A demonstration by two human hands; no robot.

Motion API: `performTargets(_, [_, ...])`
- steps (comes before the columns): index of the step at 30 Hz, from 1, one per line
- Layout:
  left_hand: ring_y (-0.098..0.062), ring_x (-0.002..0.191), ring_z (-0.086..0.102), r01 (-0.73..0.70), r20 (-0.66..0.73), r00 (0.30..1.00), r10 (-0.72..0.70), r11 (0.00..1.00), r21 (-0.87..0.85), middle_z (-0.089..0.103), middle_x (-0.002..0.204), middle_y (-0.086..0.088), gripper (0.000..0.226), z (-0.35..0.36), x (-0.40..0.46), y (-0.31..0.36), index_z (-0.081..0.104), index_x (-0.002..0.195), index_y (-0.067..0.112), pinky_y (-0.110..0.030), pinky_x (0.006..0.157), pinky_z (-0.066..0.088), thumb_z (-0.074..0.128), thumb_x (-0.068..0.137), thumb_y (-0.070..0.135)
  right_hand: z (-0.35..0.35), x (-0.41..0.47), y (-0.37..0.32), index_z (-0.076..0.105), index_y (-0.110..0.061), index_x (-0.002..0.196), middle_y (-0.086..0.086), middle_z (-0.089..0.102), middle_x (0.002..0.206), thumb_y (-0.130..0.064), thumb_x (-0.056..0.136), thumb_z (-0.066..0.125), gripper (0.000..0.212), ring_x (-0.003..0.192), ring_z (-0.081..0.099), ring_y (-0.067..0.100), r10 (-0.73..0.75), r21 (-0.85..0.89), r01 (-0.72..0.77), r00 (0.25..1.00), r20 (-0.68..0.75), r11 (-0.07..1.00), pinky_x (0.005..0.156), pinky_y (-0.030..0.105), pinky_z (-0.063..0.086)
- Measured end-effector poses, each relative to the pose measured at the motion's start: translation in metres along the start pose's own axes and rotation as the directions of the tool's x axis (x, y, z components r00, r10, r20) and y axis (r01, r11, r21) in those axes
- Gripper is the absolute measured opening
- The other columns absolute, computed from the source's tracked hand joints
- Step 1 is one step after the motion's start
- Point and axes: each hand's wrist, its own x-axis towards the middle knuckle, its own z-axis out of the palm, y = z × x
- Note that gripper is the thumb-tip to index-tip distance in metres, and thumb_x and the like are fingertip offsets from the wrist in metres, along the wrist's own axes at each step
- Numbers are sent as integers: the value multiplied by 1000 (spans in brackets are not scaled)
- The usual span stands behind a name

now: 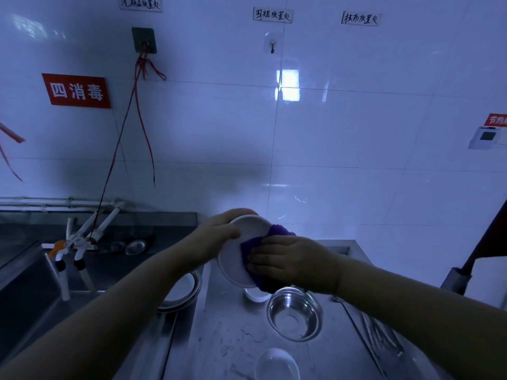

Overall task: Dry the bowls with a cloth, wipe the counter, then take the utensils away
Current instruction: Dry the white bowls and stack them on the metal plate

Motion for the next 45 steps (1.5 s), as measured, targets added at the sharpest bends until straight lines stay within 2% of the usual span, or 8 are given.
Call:
performTargets(7, [-29, 104, 62, 203, 139, 968, -208, 978, 50, 68, 106, -13, 54, 6, 10, 2, 68, 106, 19, -43, 94, 47, 47, 57, 8, 10, 3, 17, 57, -16, 130, -1, 55, 136, -12, 94, 55, 37, 131, 44, 19, -109, -247, 95, 993, -42, 964, 113, 36, 30])
performTargets(17, [-16, 94, 53, 1, -324, 946, 13, 999, 43, 57, 106, 3, 34, 25, 7, -13, 57, 110, 26, -25, 67, 41, 44, 86, 5, 38, 16, -55, 73, -12, 94, 3, 73, 98, -23, 69, 81, 29, 92, 68, 17, 573, 291, -503, 776, -261, 814, 90, 38, 54])
performTargets(23, [-29, 108, 57, 301, -100, 953, -285, 926, 227, 49, 128, -10, 48, -3, 0, -15, 32, 140, 26, -37, 81, 53, 46, 95, 37, 24, 10, -48, 70, -9, 97, 7, 72, 96, -12, 67, 83, 33, 90, 68, 23, 612, 441, -524, 787, -76, 729, 89, 38, 51])
performTargets(27, [-1, 133, 16, -175, 164, 984, 69, 509, 843, 37, 137, 16, 52, -19, -12, -13, 40, 134, 37, -31, 110, 18, 55, 85, 44, 13, 4, -34, 65, -6, 108, 9, 67, 105, -5, 80, 70, 28, 99, 59, 19, 662, 593, -569, 745, 78, 570, 90, 25, 44])
performTargets(31, [-4, 112, 48, -316, 275, 945, 178, 270, 910, 61, 108, 13, 18, -13, -15, -9, 62, 102, 31, -22, 109, 23, 59, 86, 37, 11, 0, -25, 62, -11, 114, 3, 62, 111, 1, 81, 67, 35, 99, 54, 9, 668, 665, -585, 725, 170, 465, 85, 13, 42])
performTargets(34, [-2, 76, 54, -139, 121, 990, 72, 630, 764, 56, 80, 14, 4, -12, -22, -8, 60, 84, 28, -14, 65, 40, 64, 85, 28, 5, 0, -26, 66, -18, 104, -1, 66, 107, 24, 68, 56, 56, 100, 60, 10, 837, 870, -471, 528, 143, 148, 84, 16, 46])
performTargets(38, [-4, 70, 60, 104, -88, 992, -93, 987, 125, 66, 75, 0, 13, 6, -31, -17, 67, 84, 16, -12, 61, 46, 59, 87, 6, 3, 9, -21, 66, -21, 104, -3, 70, 106, 23, 77, 53, 53, 102, 64, 13, 976, 983, -161, 183, 121, -92, 88, 20, 49])
performTargets(45, [-29, 91, 65, 50, -136, 983, -120, 900, -433, 69, 98, -19, 26, 43, -17, -6, 67, 103, 6, -37, 79, 53, 55, 81, 11, 18, 35, -41, 36, -34, 136, -2, 32, 146, -64, 77, 59, 69, 134, 34, 15, 925, 893, -394, 375, -59, 217, 104, 27, 39])
